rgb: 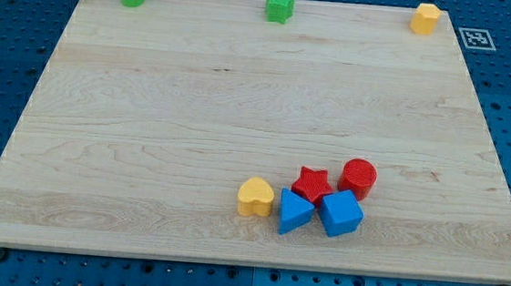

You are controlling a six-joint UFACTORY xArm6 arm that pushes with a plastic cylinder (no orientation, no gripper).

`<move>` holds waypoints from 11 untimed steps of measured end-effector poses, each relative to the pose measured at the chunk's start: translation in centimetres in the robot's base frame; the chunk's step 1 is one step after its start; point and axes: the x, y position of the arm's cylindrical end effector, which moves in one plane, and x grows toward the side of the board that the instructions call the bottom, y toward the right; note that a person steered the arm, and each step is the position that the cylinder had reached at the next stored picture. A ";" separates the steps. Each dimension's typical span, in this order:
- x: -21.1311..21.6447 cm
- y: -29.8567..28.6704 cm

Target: Move the green circle below the green star

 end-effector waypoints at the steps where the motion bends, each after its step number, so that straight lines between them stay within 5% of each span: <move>1: -1.0 2.3; 9: 6.9 26.4; 11: 11.3 27.4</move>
